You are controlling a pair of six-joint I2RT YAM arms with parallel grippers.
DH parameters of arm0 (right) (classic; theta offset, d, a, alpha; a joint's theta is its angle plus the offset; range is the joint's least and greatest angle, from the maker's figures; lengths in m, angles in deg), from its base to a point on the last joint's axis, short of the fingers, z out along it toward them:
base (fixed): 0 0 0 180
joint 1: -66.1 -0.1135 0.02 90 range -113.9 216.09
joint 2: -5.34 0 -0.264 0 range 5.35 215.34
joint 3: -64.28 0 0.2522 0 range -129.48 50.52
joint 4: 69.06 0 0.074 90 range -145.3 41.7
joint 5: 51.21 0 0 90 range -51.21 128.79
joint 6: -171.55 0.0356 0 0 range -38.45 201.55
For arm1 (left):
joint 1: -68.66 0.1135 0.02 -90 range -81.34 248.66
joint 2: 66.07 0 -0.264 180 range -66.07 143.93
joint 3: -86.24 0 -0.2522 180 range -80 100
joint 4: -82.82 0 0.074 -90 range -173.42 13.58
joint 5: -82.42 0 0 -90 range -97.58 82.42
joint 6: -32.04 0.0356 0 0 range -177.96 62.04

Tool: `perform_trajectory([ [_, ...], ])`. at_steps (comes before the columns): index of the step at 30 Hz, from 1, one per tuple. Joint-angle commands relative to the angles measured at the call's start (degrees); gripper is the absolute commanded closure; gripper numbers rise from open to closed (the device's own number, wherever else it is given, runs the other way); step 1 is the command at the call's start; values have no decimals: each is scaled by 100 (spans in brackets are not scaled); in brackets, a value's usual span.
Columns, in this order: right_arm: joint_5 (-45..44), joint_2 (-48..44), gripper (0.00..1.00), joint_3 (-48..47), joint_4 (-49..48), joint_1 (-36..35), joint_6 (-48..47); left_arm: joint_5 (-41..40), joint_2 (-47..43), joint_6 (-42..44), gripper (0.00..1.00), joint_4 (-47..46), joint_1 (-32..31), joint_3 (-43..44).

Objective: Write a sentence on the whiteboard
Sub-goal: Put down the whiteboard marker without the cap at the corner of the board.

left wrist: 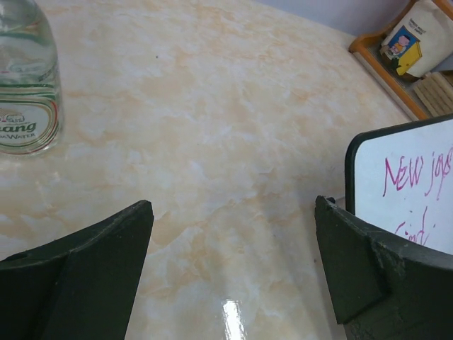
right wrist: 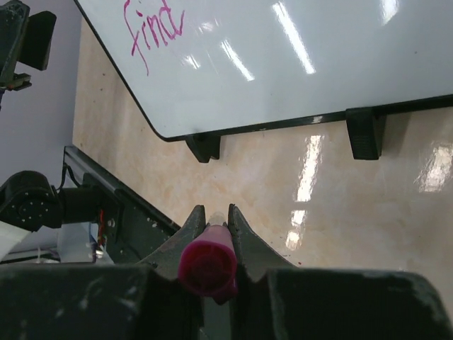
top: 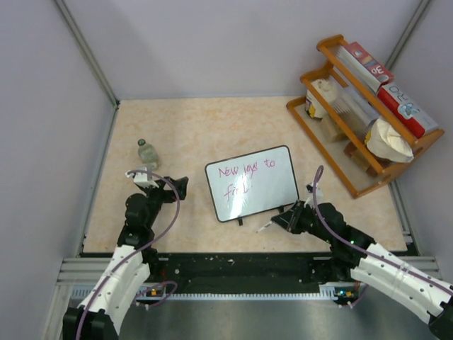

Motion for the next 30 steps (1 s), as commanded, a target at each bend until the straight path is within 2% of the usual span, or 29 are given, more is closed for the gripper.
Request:
perform_trajectory([
  [1, 254, -257, 100, 94, 264, 47, 568, -343, -37, 2, 1, -143, 18, -59],
  [14, 166, -231, 99, 595, 308, 56, 1492, 62, 437, 46, 1, -266, 18, 73],
  [16, 184, -231, 91, 631, 300, 56, 1536, 97, 464, 46, 1, -310, 18, 73],
  [19, 149, -275, 67, 666, 343, 56, 1589, 167, 508, 54, 1, -319, 18, 91],
  [21, 114, -345, 57, 648, 361, 56, 1624, 185, 525, 63, 1, -328, 18, 91],
  [22, 105, -371, 48, 648, 378, 56, 1624, 194, 525, 63, 1, -336, 18, 91],
  [24, 26, -433, 40, 613, 448, 56, 1624, 264, 552, 63, 1, -328, 18, 99],
  [25, 0, -485, 20, 604, 458, 56, 1624, 290, 560, 72, 1, -310, 18, 117],
  [28, -62, -573, 4, 561, 449, 56, 1598, 343, 604, 89, 1, -284, 18, 143],
  [30, -53, -617, 1, 499, 466, 56, 1519, 378, 640, 89, 1, -301, 18, 152],
])
